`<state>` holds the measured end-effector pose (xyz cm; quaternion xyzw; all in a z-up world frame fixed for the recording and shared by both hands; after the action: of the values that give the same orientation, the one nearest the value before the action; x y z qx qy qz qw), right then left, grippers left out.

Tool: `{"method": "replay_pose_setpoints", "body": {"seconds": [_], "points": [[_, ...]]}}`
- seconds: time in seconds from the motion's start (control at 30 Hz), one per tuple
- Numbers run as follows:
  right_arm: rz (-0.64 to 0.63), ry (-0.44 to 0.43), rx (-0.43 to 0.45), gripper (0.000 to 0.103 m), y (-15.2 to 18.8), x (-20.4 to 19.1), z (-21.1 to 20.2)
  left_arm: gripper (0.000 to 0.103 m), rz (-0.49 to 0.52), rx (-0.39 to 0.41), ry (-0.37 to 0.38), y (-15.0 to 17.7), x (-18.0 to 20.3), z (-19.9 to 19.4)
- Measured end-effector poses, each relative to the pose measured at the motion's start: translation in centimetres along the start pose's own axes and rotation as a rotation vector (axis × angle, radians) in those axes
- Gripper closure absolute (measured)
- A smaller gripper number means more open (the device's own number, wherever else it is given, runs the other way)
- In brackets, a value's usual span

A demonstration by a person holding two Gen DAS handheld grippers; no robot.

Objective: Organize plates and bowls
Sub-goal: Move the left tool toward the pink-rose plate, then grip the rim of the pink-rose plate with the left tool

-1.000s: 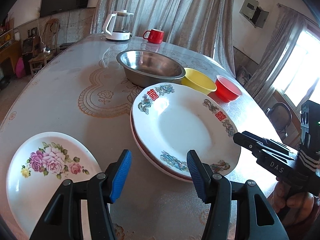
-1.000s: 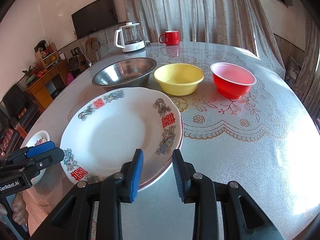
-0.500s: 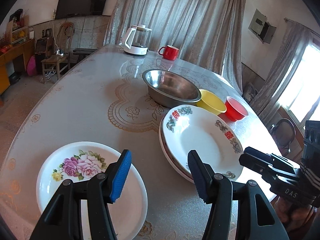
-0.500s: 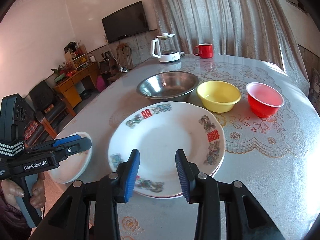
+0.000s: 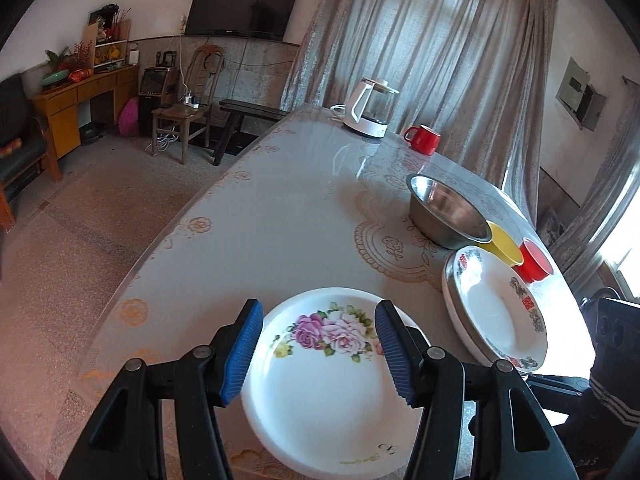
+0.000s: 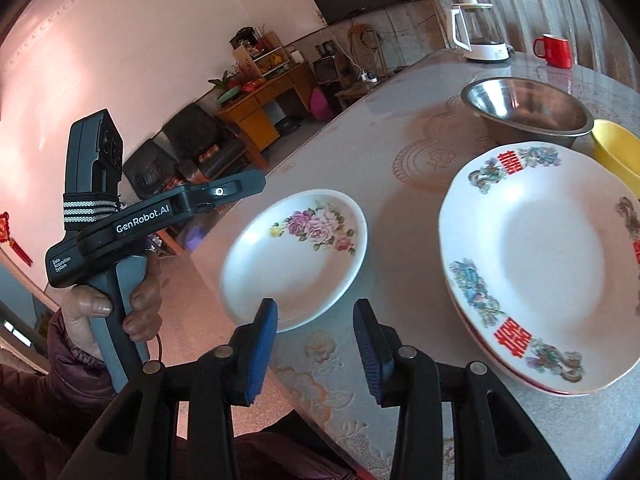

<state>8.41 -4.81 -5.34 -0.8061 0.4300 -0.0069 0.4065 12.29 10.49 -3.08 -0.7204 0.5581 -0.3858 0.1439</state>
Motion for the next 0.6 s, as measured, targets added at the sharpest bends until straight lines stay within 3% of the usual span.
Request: {"method": "replay_pose_setpoints", "body": {"seconds": [0.13, 0.33, 0.43, 0.53, 0.6], "points": [[0.010, -0.015, -0.041, 0.064, 0.0, -0.4, 2.5, 0.048, -0.034, -0.020, -0.024, 1.0, -2.9, 0.0], [0.025, -0.005, -0.066, 0.060, -0.2, 0.2, 4.2, 0.056, -0.038, -0.074, -0.014, 3.4, -4.2, 0.9], [0.029, 0.002, -0.069, 0.060, -0.3, 0.5, 4.4, 0.063, -0.061, -0.089, -0.006, 3.9, -4.3, 1.5], [0.011, 0.025, -0.082, 0.060, -0.5, 0.5, 4.8, 0.077, -0.051, -0.110, -0.004, 4.6, -3.9, 2.2], [0.006, 0.032, -0.090, 0.060, -0.5, 0.5, 5.2, 0.078, -0.026, -0.112, -0.020, 5.0, -3.5, 2.7]]}}
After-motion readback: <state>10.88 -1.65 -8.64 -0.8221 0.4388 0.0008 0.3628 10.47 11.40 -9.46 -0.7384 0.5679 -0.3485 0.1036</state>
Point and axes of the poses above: each gripper's, at about its wrist camera, not at the fingertips, and z roughly the way its jaws point, x to its right, y to its underside, the point moved 8 cm from there along z, roughly the way its jaws point, and after that the axes turned 10 degrees about -z, right-handed, at the moved point
